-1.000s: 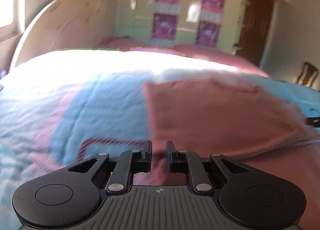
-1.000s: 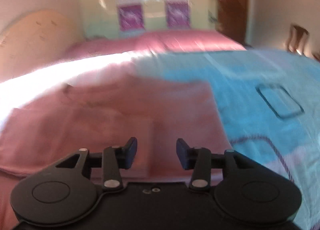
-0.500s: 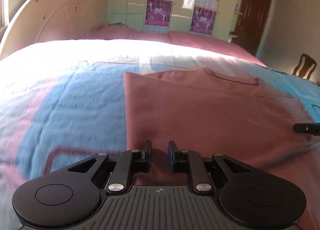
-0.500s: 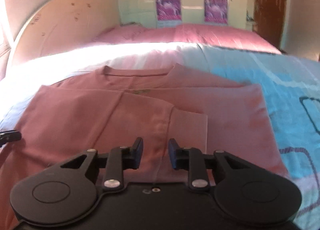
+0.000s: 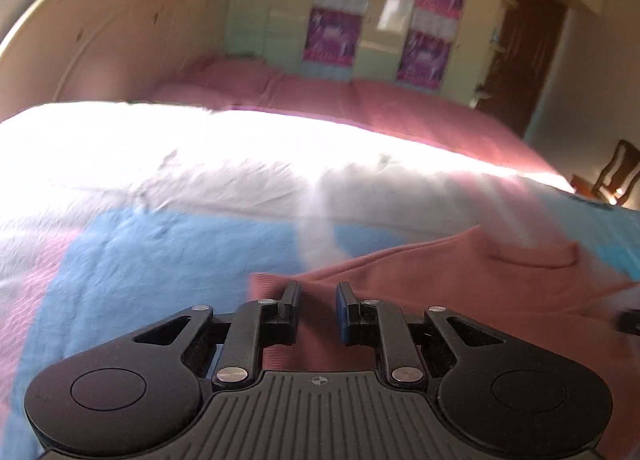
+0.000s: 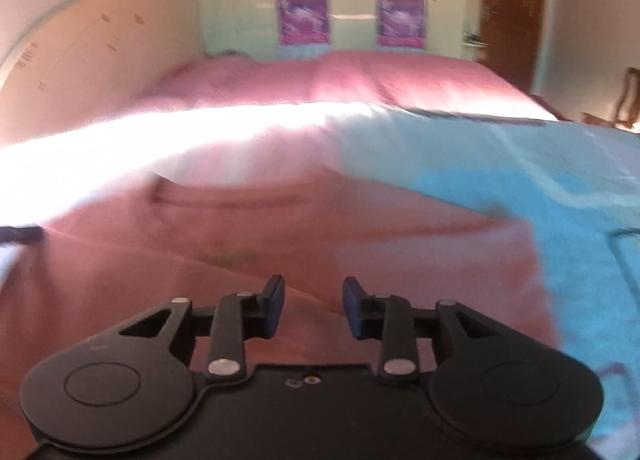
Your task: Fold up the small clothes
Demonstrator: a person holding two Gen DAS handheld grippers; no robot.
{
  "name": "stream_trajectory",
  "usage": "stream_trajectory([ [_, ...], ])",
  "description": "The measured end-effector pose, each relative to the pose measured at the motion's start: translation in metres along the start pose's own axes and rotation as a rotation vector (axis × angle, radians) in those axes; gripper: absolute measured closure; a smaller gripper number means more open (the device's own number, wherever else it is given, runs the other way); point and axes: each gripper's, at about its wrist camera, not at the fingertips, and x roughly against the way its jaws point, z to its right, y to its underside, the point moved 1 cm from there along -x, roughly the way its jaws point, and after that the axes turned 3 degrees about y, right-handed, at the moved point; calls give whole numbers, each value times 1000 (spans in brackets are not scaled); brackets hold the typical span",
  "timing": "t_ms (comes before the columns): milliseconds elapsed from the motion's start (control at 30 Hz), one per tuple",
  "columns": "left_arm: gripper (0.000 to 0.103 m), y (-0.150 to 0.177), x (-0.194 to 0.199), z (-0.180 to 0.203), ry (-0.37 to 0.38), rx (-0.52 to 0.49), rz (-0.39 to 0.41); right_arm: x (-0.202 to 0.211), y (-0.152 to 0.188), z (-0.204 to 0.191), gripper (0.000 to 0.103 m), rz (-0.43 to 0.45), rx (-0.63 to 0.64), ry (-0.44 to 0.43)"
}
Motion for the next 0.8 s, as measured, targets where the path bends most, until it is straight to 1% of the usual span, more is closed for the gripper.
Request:
stream_trajectory([
  [67,85,7,0,30,47,-60,-27,-11,-5,-37,72,5,14,-90],
  [100,83,12,-2,44,67,-91,-40,-17,-7,-54,74,-6,21,-135],
  [133,75,15,-5,56,77,-101,-50,-23,-7,-73,74,-9,47,-171],
  [167,72,19,-8,59,79,-102,-60,-29,-6,-91,74,-9,84,-186],
  [200,72,23,-8,59,70,-99,-55,-33,-4,-103,74,-15,113,-194],
  [267,72,26,-2,43,44,-78,-36,-38,4,-114,73,-23,156,-200],
  [300,72,29,4,30,-1,-68,-22,-36,6,-109,73,-18,171,-192],
  [333,72,31,9,16,-25,-63,-14,-32,8,-97,76,-9,164,-158],
  [367,72,34,15,4,-24,-58,-6,-29,10,-80,85,-2,155,-81],
  [400,72,38,20,-2,1,-73,-1,-25,13,-60,78,7,124,-73],
  [433,72,41,23,0,-4,-110,0,-22,15,-38,76,0,78,-15],
  [467,72,44,28,8,-35,-162,3,-19,17,-21,76,-5,55,18],
  [500,71,44,34,19,-80,-197,13,-15,20,-8,77,-10,37,28],
  [533,71,45,42,27,-77,-204,32,-9,21,1,78,-13,16,16],
  [567,71,44,49,32,-50,-186,47,0,23,6,78,-5,6,10],
  [600,71,48,55,40,-13,-156,50,11,25,5,69,13,15,10],
  [633,70,51,57,49,12,-149,42,20,31,3,67,23,37,23],
  [667,69,57,58,59,23,-160,32,24,34,0,68,19,51,19],
  [700,69,65,59,66,12,-177,28,27,39,-3,70,8,67,4],
  [733,69,73,61,67,1,-177,20,26,43,-4,71,-1,79,6],
  [767,69,79,62,60,-4,-155,2,27,49,1,71,-12,92,29],
  [800,69,84,66,52,-6,-135,2,27,51,6,70,-15,90,52],
])
